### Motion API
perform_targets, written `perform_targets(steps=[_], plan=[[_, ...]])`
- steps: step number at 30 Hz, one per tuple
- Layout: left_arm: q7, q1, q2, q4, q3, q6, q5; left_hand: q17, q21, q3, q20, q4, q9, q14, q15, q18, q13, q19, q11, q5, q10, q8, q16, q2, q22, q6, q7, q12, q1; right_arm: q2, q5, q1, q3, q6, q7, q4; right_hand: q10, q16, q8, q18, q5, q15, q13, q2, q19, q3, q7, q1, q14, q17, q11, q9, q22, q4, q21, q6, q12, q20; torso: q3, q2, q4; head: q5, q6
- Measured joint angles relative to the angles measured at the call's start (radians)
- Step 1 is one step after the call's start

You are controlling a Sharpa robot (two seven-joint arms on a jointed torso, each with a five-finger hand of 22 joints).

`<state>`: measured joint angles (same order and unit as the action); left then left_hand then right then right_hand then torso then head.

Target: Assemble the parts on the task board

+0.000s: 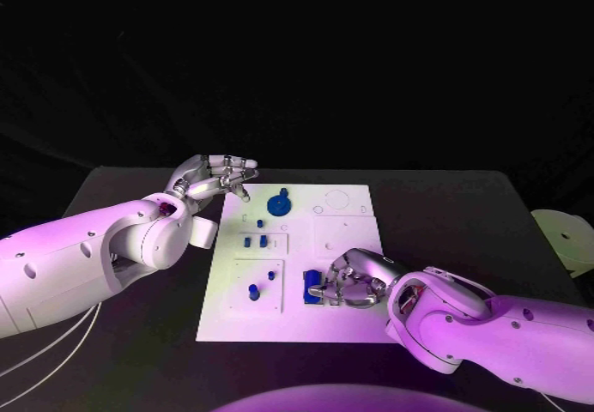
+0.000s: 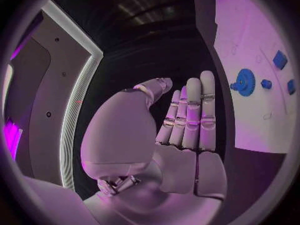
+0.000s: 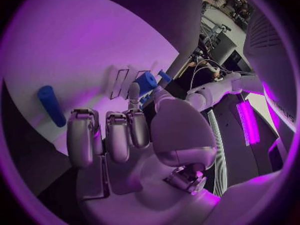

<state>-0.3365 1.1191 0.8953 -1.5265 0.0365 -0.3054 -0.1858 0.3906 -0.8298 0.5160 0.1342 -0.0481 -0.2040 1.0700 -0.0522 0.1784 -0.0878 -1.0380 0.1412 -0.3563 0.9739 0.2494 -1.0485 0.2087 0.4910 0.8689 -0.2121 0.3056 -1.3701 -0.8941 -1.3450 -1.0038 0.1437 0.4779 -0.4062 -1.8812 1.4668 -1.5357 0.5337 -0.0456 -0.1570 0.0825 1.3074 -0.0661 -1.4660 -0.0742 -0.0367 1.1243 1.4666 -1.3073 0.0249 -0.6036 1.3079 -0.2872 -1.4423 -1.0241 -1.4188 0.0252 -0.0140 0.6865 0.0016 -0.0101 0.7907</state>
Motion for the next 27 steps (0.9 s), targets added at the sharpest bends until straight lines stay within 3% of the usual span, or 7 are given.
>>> perform_targets(steps=[7,12,21,27], plan=[[0.000,0.000,0.000,0.000,0.000,0.000,0.000,0.000,0.000,0.000,0.000,0.000,0.000,0.000,0.000,0.000,0.000,0.000,0.000,0.000,0.000,0.000,0.000,0.000,0.000,0.000,0.000,0.000,0.000,-0.001,-0.003,0.000,0.000,-0.009,0.001,0.012,0.000,0.000,0.000,0.000,-0.008,0.000,0.000,0.014,0.000,-0.003,0.000,0.029,0.000,0.000,0.000,0.002,0.000,0.003,0.000,0.000,0.000,0.000,-0.0005,0.000,0.0006,0.000,0.000],[0.000,0.000,0.001,0.000,0.000,0.000,0.000,0.000,0.000,0.000,0.000,0.000,0.000,0.000,0.000,0.000,0.000,0.000,0.000,0.000,-0.007,0.000,0.000,0.000,0.000,0.000,0.000,0.007,0.000,-0.005,-0.004,0.001,0.001,-0.024,-0.001,0.013,0.000,0.000,0.000,0.000,-0.017,0.000,0.000,-0.013,0.000,-0.003,0.000,0.056,0.000,0.000,0.000,0.005,0.000,0.003,0.000,0.000,-0.004,0.000,-0.0010,0.000,0.0005,-0.002,0.000],[0.000,0.000,0.003,0.000,0.000,0.000,0.000,-0.001,0.000,0.000,0.000,0.000,0.000,0.000,0.000,0.000,0.000,0.000,0.000,0.000,-0.007,0.000,0.000,0.000,-0.001,0.000,0.000,0.007,0.000,-0.013,-0.003,0.001,0.001,-0.036,0.004,0.006,0.000,0.000,0.000,0.000,-0.017,0.000,0.000,-0.023,0.000,-0.003,0.000,0.065,0.000,-0.001,0.000,0.007,0.000,0.003,0.000,0.000,0.001,0.000,-0.0005,0.000,0.0002,-0.002,0.001],[0.000,0.000,0.004,0.000,0.000,0.000,0.000,-0.001,0.000,0.000,0.000,0.000,0.000,0.000,0.000,0.000,0.000,0.000,0.000,0.000,-0.007,0.000,0.000,0.000,-0.001,0.000,0.000,0.007,0.000,-0.054,-0.003,-0.004,0.000,-0.006,0.020,-0.013,0.000,0.000,-0.005,0.000,-0.024,0.000,0.001,-0.033,0.000,-0.003,-0.005,0.085,0.000,-0.001,0.000,0.011,0.000,0.003,0.014,0.009,0.021,0.000,0.0000,0.000,0.0000,-0.003,-0.002]])
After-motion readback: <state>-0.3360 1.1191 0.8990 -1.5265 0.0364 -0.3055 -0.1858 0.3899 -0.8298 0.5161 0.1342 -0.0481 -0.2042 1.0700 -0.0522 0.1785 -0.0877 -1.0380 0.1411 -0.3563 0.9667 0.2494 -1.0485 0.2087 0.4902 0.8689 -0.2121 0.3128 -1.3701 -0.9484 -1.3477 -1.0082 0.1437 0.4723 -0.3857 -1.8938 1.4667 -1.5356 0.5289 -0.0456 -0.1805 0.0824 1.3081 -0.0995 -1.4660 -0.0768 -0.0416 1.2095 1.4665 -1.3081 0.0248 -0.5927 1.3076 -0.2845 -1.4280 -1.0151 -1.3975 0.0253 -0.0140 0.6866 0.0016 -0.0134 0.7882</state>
